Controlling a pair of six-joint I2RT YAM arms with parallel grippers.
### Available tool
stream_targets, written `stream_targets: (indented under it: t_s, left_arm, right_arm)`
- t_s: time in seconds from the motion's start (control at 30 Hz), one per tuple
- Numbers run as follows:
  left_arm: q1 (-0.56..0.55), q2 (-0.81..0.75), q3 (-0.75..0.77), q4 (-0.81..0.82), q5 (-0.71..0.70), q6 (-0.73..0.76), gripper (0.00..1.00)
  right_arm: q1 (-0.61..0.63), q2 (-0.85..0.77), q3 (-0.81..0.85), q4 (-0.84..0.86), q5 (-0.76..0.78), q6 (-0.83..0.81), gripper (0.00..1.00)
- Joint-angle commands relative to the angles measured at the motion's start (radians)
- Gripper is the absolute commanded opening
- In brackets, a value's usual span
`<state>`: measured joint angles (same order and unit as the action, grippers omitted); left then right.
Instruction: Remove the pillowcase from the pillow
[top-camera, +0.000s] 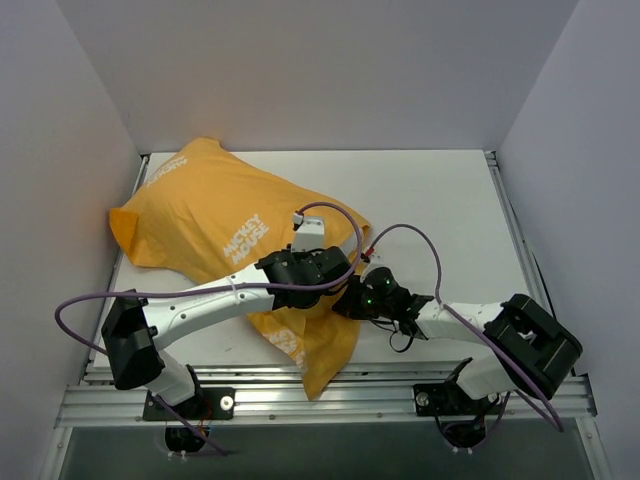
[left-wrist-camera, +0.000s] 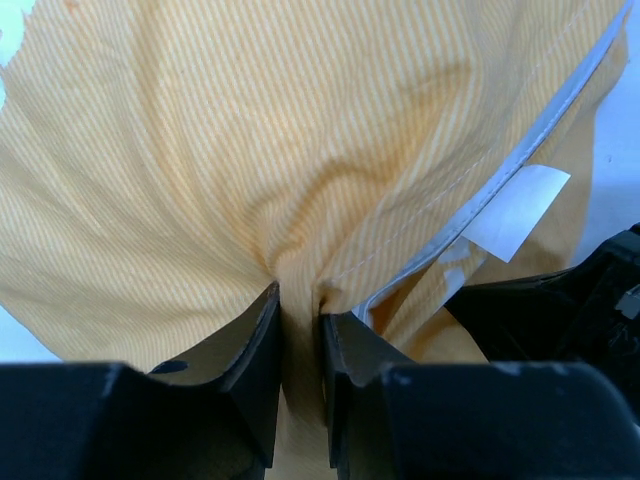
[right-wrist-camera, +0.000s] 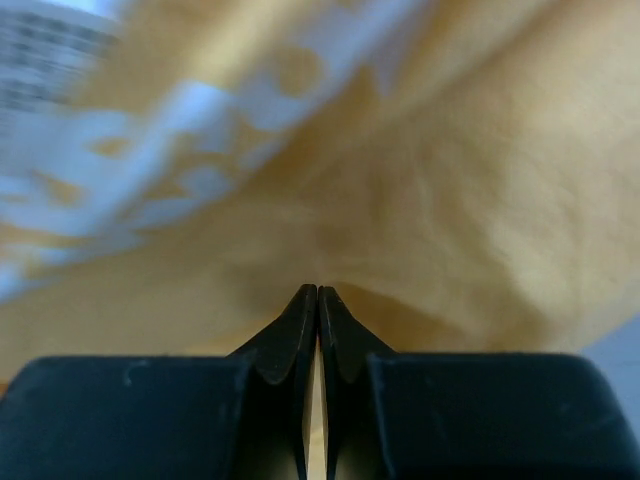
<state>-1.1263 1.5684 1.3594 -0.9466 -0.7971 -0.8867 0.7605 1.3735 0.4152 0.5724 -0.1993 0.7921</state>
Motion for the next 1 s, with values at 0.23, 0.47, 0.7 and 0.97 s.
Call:
stream_targets:
  t_s: [0.23,0.47,0.7,0.97]
  left_arm:
    - [0.026,-0.053,-0.034,0.074,0.033,0.002,0.27]
    - [0.026,-0.048,-0.036,0.094,0.049,0.005,0.27]
    - [0.037,-0.048,-0.025,0.092,0.055,0.005,0.27]
    - [0.06,-0.057,-0.032,0.098,0.067,-0.004,0.25]
  right_arm:
    - [-0.013,-0.2,0.057,-0.072,0.018,0.012,0.36]
    - [-0.01,-0.134,0.138,-0.027,0.029,0.03,0.51]
    - [0.005,0.009,0.106,0.102,0.006,0.108,0.48]
    - [0.0,0.002,-0.004,0.138,0.02,0.127,0.37]
